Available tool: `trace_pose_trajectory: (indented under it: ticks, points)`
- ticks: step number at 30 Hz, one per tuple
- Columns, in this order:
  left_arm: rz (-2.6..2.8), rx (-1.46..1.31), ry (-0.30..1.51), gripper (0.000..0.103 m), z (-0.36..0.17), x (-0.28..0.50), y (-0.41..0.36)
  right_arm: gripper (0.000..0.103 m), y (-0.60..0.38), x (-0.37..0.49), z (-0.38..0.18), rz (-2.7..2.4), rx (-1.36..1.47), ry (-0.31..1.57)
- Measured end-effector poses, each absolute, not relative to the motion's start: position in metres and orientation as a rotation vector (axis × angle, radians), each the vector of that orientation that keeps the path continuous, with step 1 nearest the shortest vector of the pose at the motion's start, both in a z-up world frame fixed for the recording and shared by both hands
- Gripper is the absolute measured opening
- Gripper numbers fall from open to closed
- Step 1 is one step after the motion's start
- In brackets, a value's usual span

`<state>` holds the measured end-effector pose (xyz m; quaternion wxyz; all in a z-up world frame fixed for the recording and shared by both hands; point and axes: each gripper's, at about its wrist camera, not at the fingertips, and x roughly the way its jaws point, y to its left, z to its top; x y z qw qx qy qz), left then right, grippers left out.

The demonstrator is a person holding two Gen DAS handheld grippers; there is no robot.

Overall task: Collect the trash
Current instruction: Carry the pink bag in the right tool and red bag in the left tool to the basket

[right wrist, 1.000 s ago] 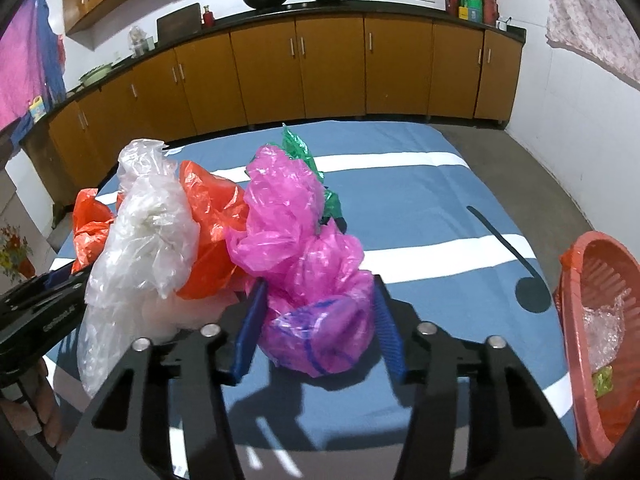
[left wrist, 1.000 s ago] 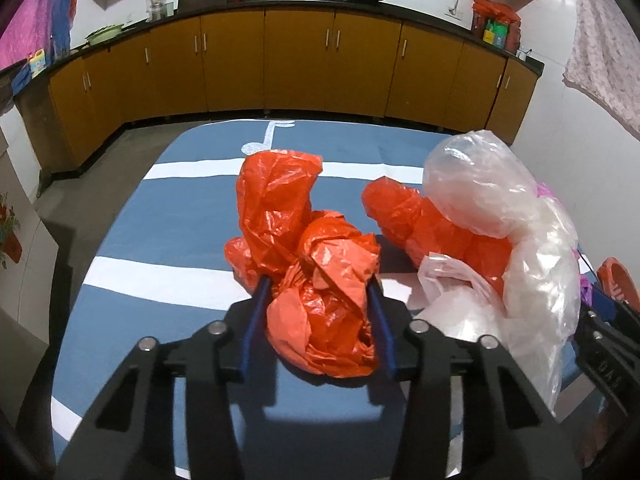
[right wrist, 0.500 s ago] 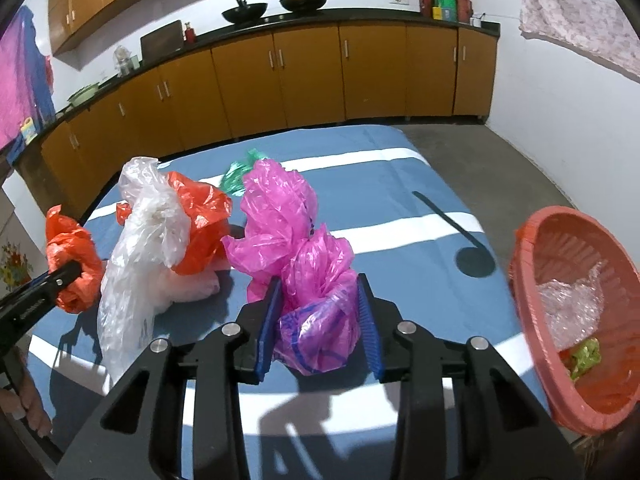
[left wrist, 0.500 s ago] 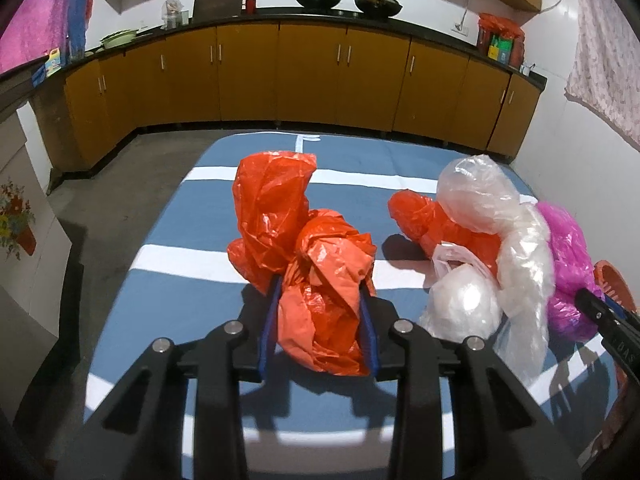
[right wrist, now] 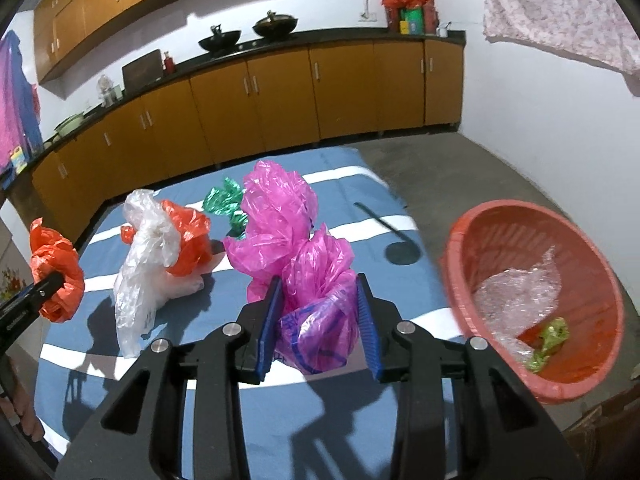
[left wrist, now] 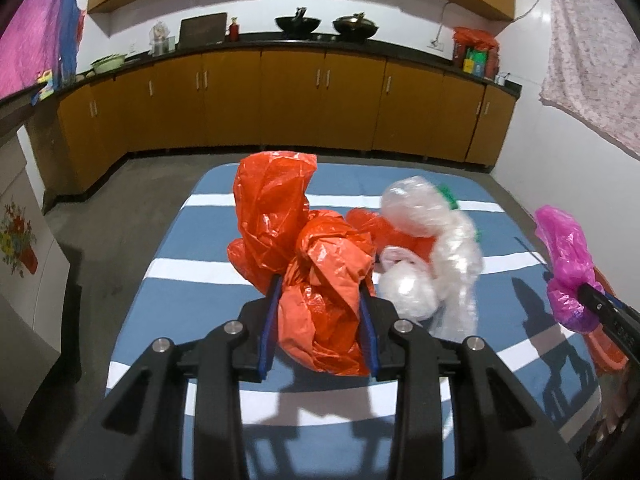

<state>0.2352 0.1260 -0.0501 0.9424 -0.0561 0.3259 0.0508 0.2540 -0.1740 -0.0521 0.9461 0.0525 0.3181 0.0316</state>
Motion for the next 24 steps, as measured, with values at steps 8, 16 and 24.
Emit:
trace_pose_trajectory:
  ticks: [8, 16, 24]
  points:
    - [0.031, -0.087, 0.637, 0.034, -0.035, 0.225, 0.094, 0.037, -0.196, 0.233, -0.038, 0.000, 0.102, 0.591]
    - [-0.041, -0.053, 0.625, 0.034, -0.029, 0.223, 0.065, 0.037, -0.220, 0.223, -0.036, -0.057, 0.124, 0.574]
    - [-0.108, -0.037, 0.626, 0.034, -0.029, 0.223, 0.038, 0.037, -0.241, 0.215, -0.037, -0.101, 0.135, 0.567]
